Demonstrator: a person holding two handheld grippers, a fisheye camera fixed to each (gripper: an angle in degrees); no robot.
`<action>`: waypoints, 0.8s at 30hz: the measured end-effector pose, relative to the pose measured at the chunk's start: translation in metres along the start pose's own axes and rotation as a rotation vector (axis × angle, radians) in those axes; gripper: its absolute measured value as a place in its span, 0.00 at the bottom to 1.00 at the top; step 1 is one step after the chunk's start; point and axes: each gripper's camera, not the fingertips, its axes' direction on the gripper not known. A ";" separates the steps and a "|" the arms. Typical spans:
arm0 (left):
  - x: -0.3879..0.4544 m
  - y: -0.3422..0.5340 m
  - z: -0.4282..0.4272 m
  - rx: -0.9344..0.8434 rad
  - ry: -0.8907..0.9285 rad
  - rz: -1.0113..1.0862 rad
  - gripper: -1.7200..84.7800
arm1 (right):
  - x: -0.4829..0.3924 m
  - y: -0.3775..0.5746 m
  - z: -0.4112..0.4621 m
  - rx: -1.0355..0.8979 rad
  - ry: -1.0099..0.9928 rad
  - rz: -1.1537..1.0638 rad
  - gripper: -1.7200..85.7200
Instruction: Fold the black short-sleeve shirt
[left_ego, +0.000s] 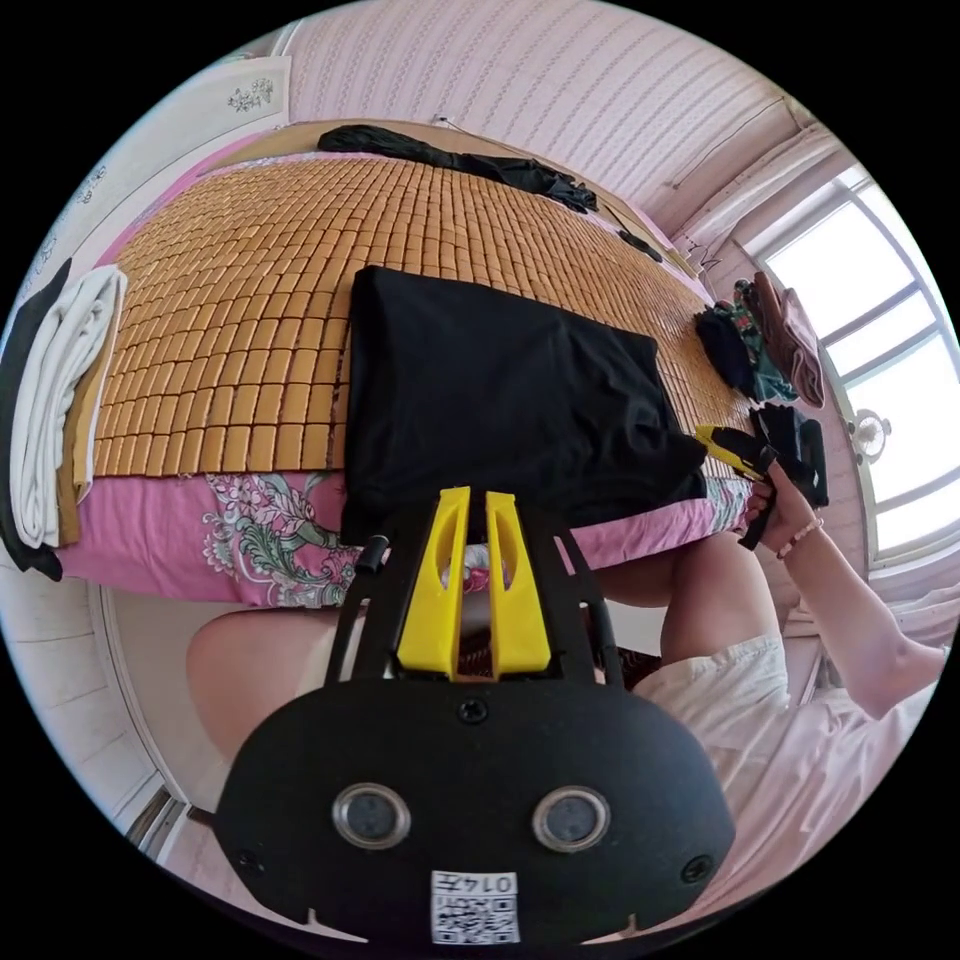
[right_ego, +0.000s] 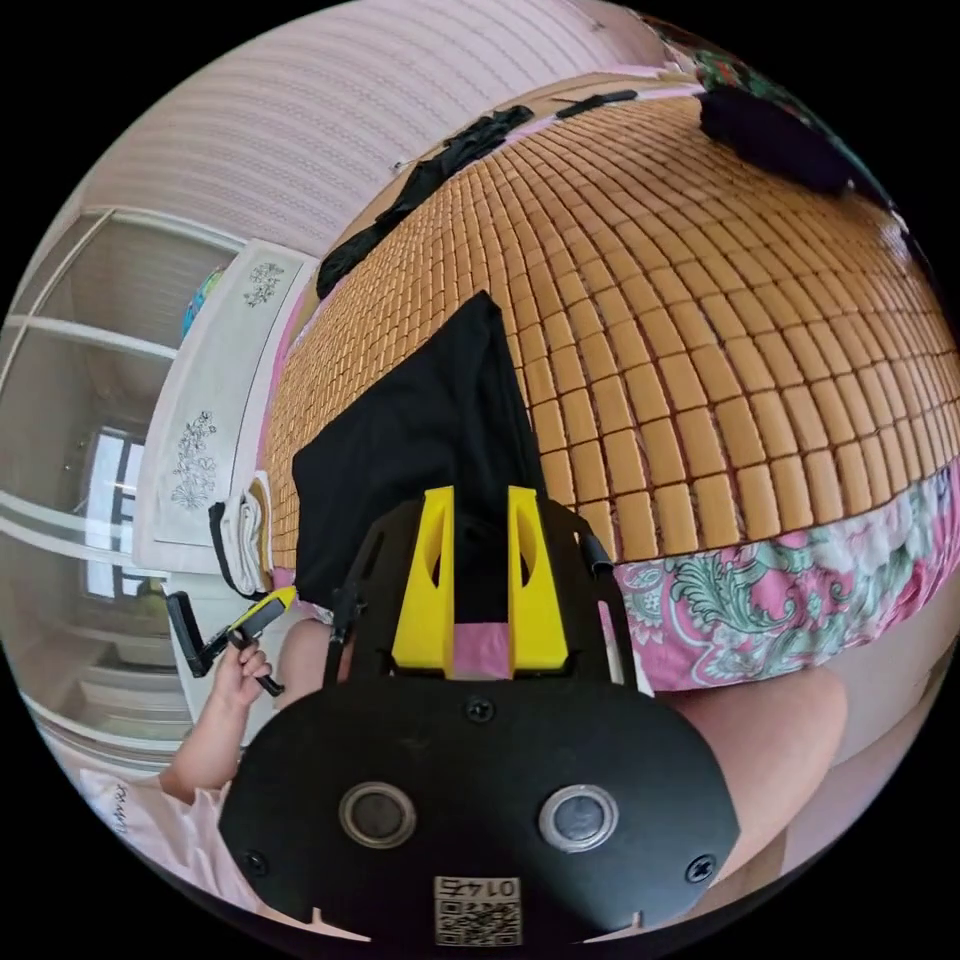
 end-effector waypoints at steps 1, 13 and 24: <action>0.003 -0.002 0.007 -0.018 0.004 -0.005 0.07 | 0.003 0.001 0.006 -0.040 -0.045 0.003 0.08; 0.034 0.010 0.046 -0.143 -0.057 0.078 0.07 | 0.004 0.024 -0.036 0.106 -0.080 -0.042 0.03; 0.050 0.019 0.053 -0.155 -0.016 0.080 0.05 | -0.089 -0.059 0.060 -0.146 0.139 -0.240 0.06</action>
